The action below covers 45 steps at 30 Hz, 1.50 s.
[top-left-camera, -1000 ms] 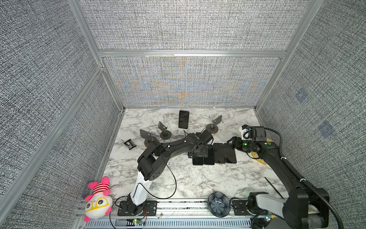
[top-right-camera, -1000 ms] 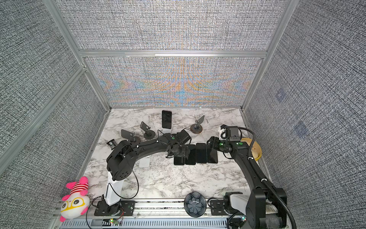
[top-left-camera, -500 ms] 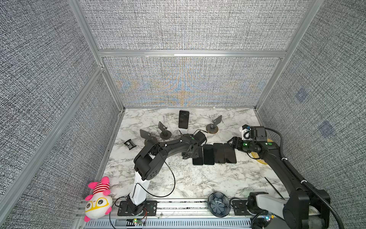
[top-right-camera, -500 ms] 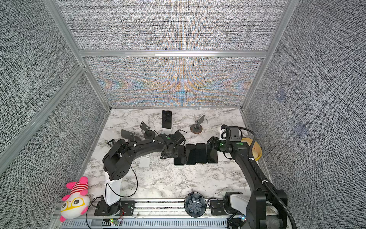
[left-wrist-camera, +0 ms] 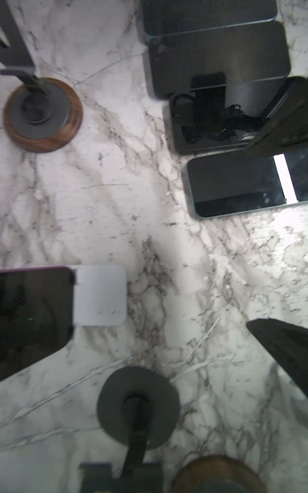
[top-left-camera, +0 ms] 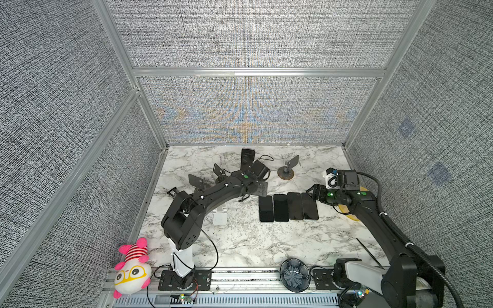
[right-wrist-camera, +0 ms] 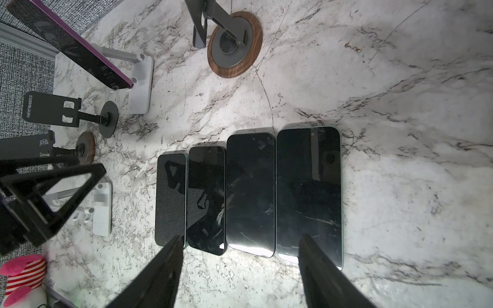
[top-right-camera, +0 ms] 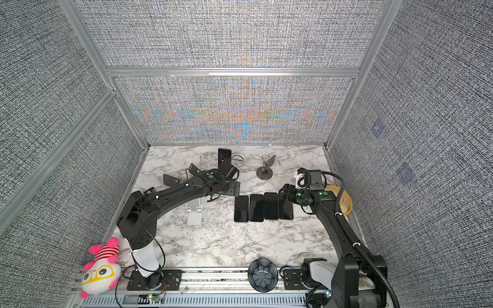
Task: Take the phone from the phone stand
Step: 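Open the left gripper and lift it off the placed phone, then move the left gripper to the purple-edged phone on the white stand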
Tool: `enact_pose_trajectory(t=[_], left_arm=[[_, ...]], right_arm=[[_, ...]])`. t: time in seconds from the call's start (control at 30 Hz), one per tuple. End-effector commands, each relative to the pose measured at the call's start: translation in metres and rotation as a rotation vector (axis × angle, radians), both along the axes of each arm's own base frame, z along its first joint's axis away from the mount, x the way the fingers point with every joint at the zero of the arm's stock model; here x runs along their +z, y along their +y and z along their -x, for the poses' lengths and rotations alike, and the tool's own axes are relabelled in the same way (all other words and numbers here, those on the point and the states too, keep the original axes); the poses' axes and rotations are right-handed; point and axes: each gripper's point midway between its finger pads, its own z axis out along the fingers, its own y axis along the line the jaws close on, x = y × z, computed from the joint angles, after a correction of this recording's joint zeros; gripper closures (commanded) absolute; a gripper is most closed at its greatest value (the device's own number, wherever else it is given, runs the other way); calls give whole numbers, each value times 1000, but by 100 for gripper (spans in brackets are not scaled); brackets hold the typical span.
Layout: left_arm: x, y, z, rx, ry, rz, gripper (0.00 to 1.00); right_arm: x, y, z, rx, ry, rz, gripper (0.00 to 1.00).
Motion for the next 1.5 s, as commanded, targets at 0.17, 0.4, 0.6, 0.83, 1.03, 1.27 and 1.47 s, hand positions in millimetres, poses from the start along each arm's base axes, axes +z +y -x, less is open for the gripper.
enact_pose_trajectory(t=[0.17,0.4,0.6,0.83,1.03,1.27,1.47], left_arm=[[59,-8,-55,-201,-345,53,1],[72,13,-94,-130,-410,84,1],[72,1,-114,-125,-463,100,1],[63,4,-129,-68,-472,78,1],[52,7,-136,-39,-446,85,1],[35,11,-144,-10,-414,121,2],[12,13,-147,-4,-393,115,1]], right_arm=[[3,2,0,19,-4,1,30],[3,1,0,18,-4,10,31],[2,4,-1,22,-1,-14,30],[0,-3,1,9,0,33,30],[-1,-3,0,14,1,33,31],[-4,-3,0,20,2,35,30],[-2,-4,1,21,-4,44,31]])
